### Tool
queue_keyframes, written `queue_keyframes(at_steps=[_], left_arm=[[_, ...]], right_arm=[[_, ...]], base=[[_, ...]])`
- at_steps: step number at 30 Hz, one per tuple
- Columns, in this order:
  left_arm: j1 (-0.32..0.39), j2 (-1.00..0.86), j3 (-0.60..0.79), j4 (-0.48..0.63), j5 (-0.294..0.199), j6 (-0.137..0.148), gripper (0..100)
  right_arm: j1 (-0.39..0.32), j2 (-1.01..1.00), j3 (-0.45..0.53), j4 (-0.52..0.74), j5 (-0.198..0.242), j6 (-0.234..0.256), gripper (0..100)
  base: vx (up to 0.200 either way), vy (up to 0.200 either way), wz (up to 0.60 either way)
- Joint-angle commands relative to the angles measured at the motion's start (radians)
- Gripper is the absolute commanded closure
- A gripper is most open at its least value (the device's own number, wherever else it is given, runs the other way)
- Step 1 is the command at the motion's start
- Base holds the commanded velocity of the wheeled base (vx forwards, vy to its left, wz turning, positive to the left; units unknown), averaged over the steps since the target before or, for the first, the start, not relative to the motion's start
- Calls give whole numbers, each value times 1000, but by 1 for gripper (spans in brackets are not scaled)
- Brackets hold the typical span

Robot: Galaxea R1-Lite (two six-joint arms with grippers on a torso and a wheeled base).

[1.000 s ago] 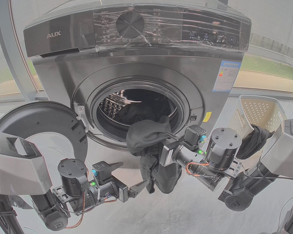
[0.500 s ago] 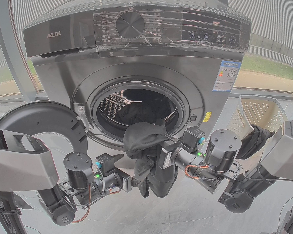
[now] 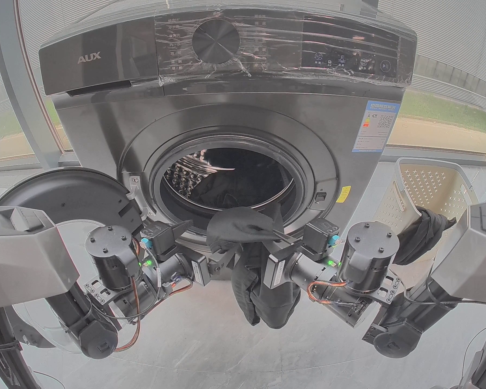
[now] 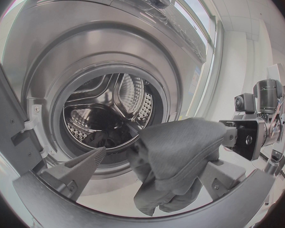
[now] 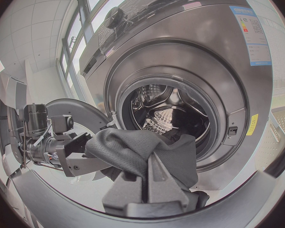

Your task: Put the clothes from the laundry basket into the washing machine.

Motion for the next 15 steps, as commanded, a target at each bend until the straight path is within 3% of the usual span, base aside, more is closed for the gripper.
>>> queue_keyframes(at_steps=[1,7,15], left_arm=[[-19,-13,-8,-1,-5,2,0],[-58,2,-18,1,-8,4,0],[-42,41,-79,-1,9,4,0]], right_arm=[[9,7,7,0,0,0,100],[15,12,8,0,0,0,100],[18,10,26,-1,0,0,100]], base=[[0,0,0],[0,0,0],[0,0,0]])
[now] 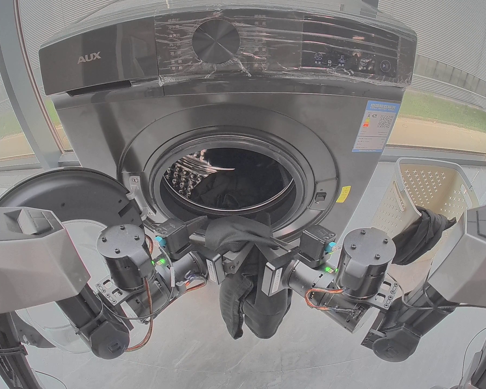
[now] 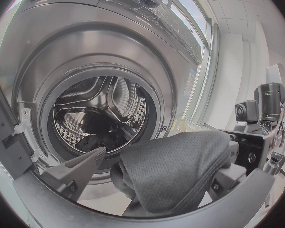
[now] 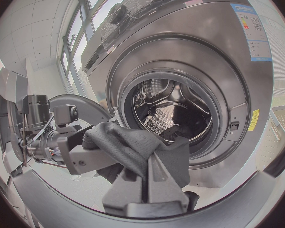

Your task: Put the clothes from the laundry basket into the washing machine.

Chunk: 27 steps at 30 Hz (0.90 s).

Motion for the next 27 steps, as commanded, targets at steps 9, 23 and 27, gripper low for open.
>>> queue_keyframes(at_steps=[9,23,27], left_arm=[[7,1,-36,-1,25,-3,100],[5,-71,-77,2,32,-4,100],[4,-73,-79,2,39,-4,100]], right_arm=[[9,4,21,-3,3,1,100],[-24,17,124,19,9,17,0],[-43,32,185,51,6,12,0]], base=[[0,0,0],[0,0,0],[0,0,0]])
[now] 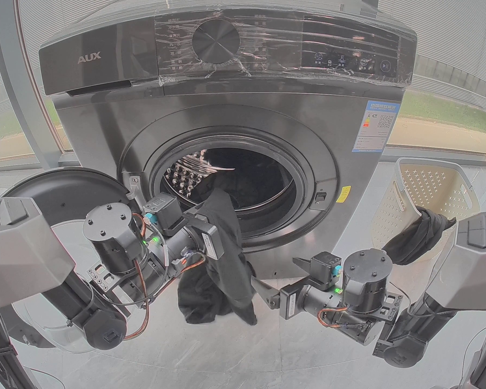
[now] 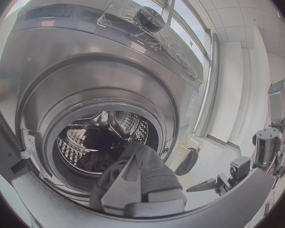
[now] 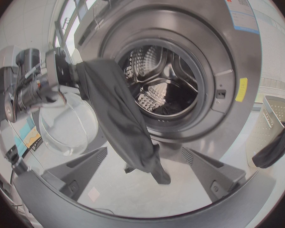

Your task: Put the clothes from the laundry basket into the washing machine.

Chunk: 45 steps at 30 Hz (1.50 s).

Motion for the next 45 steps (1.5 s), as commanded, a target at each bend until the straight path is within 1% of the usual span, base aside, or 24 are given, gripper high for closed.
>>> queue_keyframes(at_steps=[1,4,9,15,16,22,27,28,30,32,33,35,38,40,41,45], left_arm=[[-2,-13,-8,-1,13,0,100],[-5,-13,-17,-1,26,1,100],[-3,-14,-24,-1,26,1,100],[0,-44,-47,5,26,-6,100],[0,-45,-50,5,26,-6,100],[-6,-53,-45,7,27,-6,100],[-3,-56,-45,7,27,-6,100],[-2,-62,-44,7,27,-6,100],[0,-68,-40,7,26,-6,100],[-2,-70,-42,7,26,-6,100],[-2,-70,-42,7,26,-6,100],[-5,-71,-39,8,26,-6,100],[-5,-73,-37,7,26,-6,100],[-5,-74,-37,7,26,-6,100],[-5,-76,-37,7,26,-6,100],[-3,-85,-37,8,26,-6,100]], right_arm=[[-20,19,62,14,-2,-6,0],[-24,31,61,14,-4,-6,0],[-37,57,62,2,-4,-7,0],[-43,90,105,-24,15,-6,0],[-46,94,111,-30,22,-6,0],[-63,139,136,-79,110,-12,0],[-66,177,113,-111,122,-17,0],[-66,194,93,-121,125,-17,0],[-69,212,79,-121,156,-14,0],[-84,229,56,-122,205,-12,0],[-84,229,56,-122,205,-12,0],[-93,257,22,-121,248,-7,0],[-95,295,-9,-122,285,-9,0],[-95,317,-30,-119,302,-17,0],[-95,320,-33,-119,302,-17,0],[-95,389,-116,-96,303,-34,0]], base=[[0,0,0],[0,0,0],[0,0,0],[0,0,0],[0,0,0],[0,0,0],[0,0,0],[0,0,0],[0,0,0],[0,0,0],[0,0,0],[0,0,0],[0,0,0],[0,0,0],[0,0,0],[0,0,0]])
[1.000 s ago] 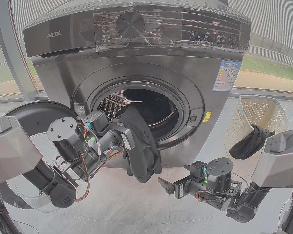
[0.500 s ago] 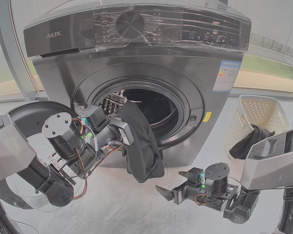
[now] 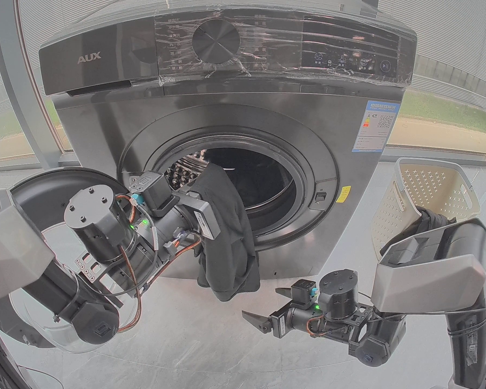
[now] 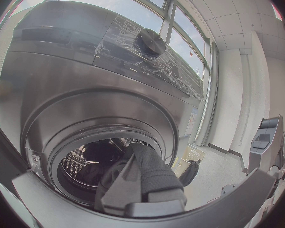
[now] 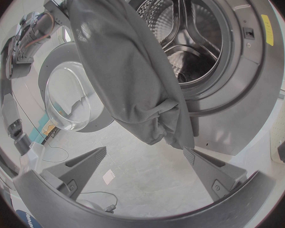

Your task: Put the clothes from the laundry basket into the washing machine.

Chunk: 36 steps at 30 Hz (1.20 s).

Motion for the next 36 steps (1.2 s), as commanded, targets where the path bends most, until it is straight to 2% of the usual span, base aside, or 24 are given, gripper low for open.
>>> queue_keyframes(at_steps=[1,10,18,19,22,26,27,28,29,32,33,34,36], left_arm=[[1,-14,1,1,0,0,100],[-2,-17,8,1,0,-2,100],[-5,-27,24,1,0,-3,100],[-5,-27,25,1,0,-3,100],[4,-24,33,0,0,-3,100],[10,-17,34,-6,0,-5,100],[27,-12,34,-6,-1,-5,100],[27,-12,34,-6,-1,-5,100],[36,-6,34,-6,-4,-5,100],[49,-1,34,-8,-6,-5,100],[56,-1,38,-8,-9,-5,100],[58,-1,39,-8,-9,-5,100],[59,-4,67,-9,-15,-5,100]], right_arm=[[0,94,-89,22,2,-17,0],[-31,169,-358,147,1,-25,0],[-43,240,-494,136,-15,-46,0],[-42,240,-500,127,-15,-46,100],[-42,234,-485,113,-16,-46,100],[-40,197,-418,87,-31,-48,100],[-42,149,-353,61,-33,-54,100],[-42,149,-353,61,-33,-54,100],[-43,94,-284,39,-33,-59,100],[-51,31,-215,5,-36,-63,100],[-71,-19,-155,-21,-44,-77,100],[-72,-25,-151,-22,-44,-80,100],[-100,-125,-62,-42,-51,-101,100]], base=[[0,0,0],[0,0,0],[0,0,0],[0,0,0],[0,0,0],[0,0,0],[0,0,0],[0,0,0],[0,0,0],[0,0,0],[0,0,0],[0,0,0],[0,0,0]])
